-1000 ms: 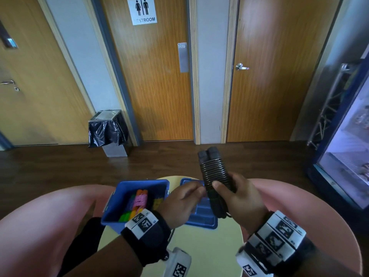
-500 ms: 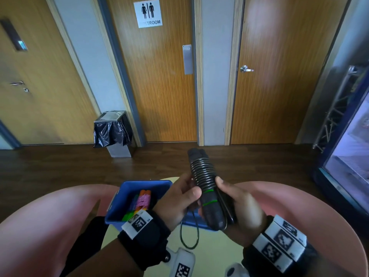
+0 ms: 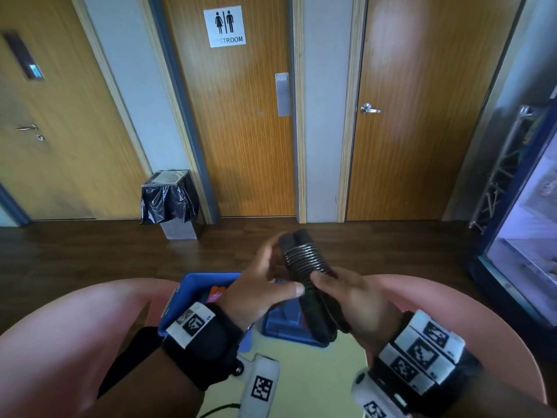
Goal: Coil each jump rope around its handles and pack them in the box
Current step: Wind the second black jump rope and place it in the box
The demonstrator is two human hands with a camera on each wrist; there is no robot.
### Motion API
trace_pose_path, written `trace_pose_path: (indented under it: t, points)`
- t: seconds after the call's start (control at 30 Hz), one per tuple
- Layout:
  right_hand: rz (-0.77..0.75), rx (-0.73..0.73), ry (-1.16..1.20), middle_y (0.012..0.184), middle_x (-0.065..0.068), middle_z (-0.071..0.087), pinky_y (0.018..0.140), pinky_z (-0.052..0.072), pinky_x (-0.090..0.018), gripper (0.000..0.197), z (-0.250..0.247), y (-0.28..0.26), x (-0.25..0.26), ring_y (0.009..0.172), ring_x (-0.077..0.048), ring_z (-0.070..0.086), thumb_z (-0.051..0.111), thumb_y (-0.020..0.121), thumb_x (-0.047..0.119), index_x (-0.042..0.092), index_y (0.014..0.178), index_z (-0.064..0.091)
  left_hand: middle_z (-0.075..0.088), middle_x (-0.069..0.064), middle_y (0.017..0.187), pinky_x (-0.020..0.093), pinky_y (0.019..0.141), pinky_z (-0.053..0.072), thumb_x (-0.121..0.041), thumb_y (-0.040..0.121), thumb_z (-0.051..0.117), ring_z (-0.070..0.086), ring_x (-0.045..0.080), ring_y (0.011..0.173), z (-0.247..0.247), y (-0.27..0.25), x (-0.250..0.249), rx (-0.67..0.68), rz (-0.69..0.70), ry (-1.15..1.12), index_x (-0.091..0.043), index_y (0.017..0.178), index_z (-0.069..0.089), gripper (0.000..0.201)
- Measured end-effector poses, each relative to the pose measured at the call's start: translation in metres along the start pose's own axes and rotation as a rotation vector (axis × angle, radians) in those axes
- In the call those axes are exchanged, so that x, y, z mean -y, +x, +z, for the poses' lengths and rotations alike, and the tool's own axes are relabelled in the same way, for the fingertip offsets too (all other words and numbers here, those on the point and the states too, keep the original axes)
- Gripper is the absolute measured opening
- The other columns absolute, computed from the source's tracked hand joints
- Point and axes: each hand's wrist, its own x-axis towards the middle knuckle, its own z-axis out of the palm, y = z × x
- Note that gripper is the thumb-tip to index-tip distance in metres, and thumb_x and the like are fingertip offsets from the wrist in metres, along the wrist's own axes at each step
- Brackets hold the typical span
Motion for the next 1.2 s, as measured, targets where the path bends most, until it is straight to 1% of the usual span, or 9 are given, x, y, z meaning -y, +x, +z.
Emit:
trace_pose_path:
  t: [0.1, 0.17, 0.27, 0.33, 0.43, 0.53, 0.63, 0.87, 1.2]
  points:
    - [-0.086, 0.002, -0.555, 0.082, -0.012, 0.072, 0.075, 0.055, -0.045, 0.028, -0.010, -0.003, 0.002, 0.074, -0.027, 0.069, 0.066, 0.089, 0.036, 0.008, 0.088, 0.067, 0.036, -0.010, 0.150, 0.035, 0.110, 0.036, -0.040, 0.062, 0.087, 0.035, 0.001, 0.138, -0.008, -0.005, -0.017, 0.035, 0.149, 0.617, -0.051, 0.151, 0.011, 0.118]
    - [-0.111, 0.100, -0.693, 0.079, -0.012, 0.072, 0.070, 0.056, -0.043, 0.026, -0.012, -0.006, 0.006, 0.069, -0.024, 0.068, 0.064, 0.089, 0.033, 0.007, 0.086, 0.065, 0.025, -0.014, 0.156, 0.041, 0.116, 0.026, -0.061, 0.061, 0.080, 0.021, 0.003, 0.145, -0.009, -0.005, -0.028, 0.116, 0.316, 1.024, -0.048, 0.150, 0.020, 0.108]
    - [-0.140, 0.243, -0.855, 0.068, -0.004, 0.066, 0.070, 0.057, -0.038, 0.018, -0.007, -0.010, 0.007, 0.059, -0.010, 0.062, 0.064, 0.084, 0.030, 0.012, 0.083, 0.063, 0.052, -0.014, 0.137, 0.035, 0.107, 0.035, -0.074, 0.061, 0.065, 0.046, 0.009, 0.128, -0.003, 0.002, -0.031, 0.324, 0.455, 1.438, -0.038, 0.130, 0.052, 0.080]
    - [-0.117, 0.286, -0.890, 0.068, -0.003, 0.066, 0.071, 0.055, -0.036, 0.016, -0.004, -0.010, 0.007, 0.063, -0.010, 0.064, 0.064, 0.084, 0.030, 0.014, 0.080, 0.065, 0.064, -0.015, 0.105, 0.027, 0.082, 0.045, -0.071, 0.062, 0.065, 0.061, 0.008, 0.099, 0.002, 0.001, -0.033, 0.394, 0.365, 1.505, -0.038, 0.115, 0.055, 0.063]
    - [-0.012, 0.280, -0.682, 0.076, -0.008, 0.071, 0.069, 0.053, -0.035, 0.027, -0.010, -0.007, 0.004, 0.067, -0.017, 0.066, 0.070, 0.083, 0.037, 0.010, 0.084, 0.073, 0.067, -0.014, 0.091, 0.022, 0.063, 0.042, -0.058, 0.066, 0.072, 0.061, 0.002, 0.079, 0.000, -0.002, -0.031, 0.410, 0.192, 1.288, -0.040, 0.109, 0.058, 0.048]
    - [0.169, 0.285, -0.119, 0.089, -0.021, 0.065, 0.070, 0.051, -0.038, 0.054, -0.015, -0.010, -0.001, 0.076, -0.029, 0.061, 0.074, 0.079, 0.040, -0.006, 0.105, 0.068, 0.069, -0.010, 0.086, 0.033, 0.065, 0.054, -0.054, 0.063, 0.073, 0.064, 0.003, 0.073, -0.006, -0.010, -0.025, 0.292, 0.057, 0.990, -0.036, 0.101, 0.063, 0.043]
    - [0.269, 0.176, 0.143, 0.091, -0.014, 0.068, 0.077, 0.051, -0.036, 0.058, -0.014, -0.013, -0.014, 0.081, -0.026, 0.065, 0.073, 0.068, 0.047, 0.005, 0.108, 0.067, 0.071, 0.004, 0.088, 0.045, 0.072, 0.054, -0.050, 0.065, 0.076, 0.068, 0.021, 0.080, -0.009, -0.013, -0.014, 0.119, -0.023, 0.619, -0.022, 0.100, 0.065, 0.046]
    - [0.037, 0.091, -0.221, 0.061, 0.001, 0.055, 0.053, 0.043, -0.021, 0.013, 0.000, -0.014, -0.024, 0.051, -0.012, 0.051, 0.058, 0.097, 0.009, 0.008, 0.085, 0.060, 0.067, 0.014, 0.079, 0.042, 0.067, 0.047, -0.042, 0.052, 0.078, 0.062, 0.032, 0.074, -0.017, -0.009, -0.005, -0.366, -0.132, 0.028, -0.016, 0.095, 0.073, 0.051]
    - [-0.353, -0.044, -0.682, 0.052, 0.013, 0.044, 0.052, 0.031, -0.018, 0.043, -0.006, 0.006, -0.025, 0.051, -0.003, 0.040, 0.061, 0.089, 0.055, 0.023, 0.062, 0.050, 0.057, 0.018, 0.070, 0.026, 0.043, 0.043, -0.030, 0.079, 0.058, 0.055, 0.024, 0.049, 0.005, -0.046, -0.011, -0.276, -0.310, -0.455, -0.002, 0.091, 0.066, 0.032]
